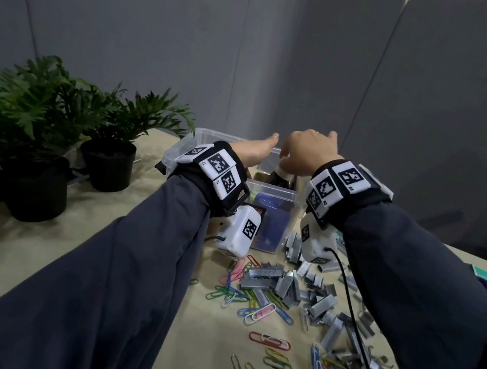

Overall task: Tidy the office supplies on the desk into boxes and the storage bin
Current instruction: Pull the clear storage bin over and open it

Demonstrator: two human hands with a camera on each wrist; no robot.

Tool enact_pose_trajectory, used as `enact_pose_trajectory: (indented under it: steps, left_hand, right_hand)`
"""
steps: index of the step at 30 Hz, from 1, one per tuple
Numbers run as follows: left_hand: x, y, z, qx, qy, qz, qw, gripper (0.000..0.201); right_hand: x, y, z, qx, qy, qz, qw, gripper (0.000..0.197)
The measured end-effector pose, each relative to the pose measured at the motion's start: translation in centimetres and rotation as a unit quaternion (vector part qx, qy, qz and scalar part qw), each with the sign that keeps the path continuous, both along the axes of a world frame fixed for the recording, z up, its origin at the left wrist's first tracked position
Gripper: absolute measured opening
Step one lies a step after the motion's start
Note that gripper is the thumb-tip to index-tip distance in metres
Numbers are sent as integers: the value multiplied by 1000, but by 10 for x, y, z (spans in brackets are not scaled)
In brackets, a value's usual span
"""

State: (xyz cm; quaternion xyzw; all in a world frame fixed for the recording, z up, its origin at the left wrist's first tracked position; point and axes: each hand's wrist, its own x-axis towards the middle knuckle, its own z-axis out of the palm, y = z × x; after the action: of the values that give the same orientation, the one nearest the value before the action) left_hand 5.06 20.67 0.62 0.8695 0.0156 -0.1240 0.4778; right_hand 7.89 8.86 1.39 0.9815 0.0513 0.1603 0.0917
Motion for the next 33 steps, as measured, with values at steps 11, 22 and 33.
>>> enact_pose_trajectory:
  steps: [11, 22, 33]
  left_hand:
    - [15, -1, -6, 71, -41, -47, 996, 90]
    - [8, -9, 0, 41, 1, -61, 997, 108]
    - [18, -7, 0, -11, 27, -120, 992, 104]
  right_hand:
    - [2, -16, 8, 144, -23, 3, 989, 32]
    - [-7, -26, 3, 88, -4, 18, 996, 29]
    - [-1, -29, 2, 39, -23, 15, 999, 38]
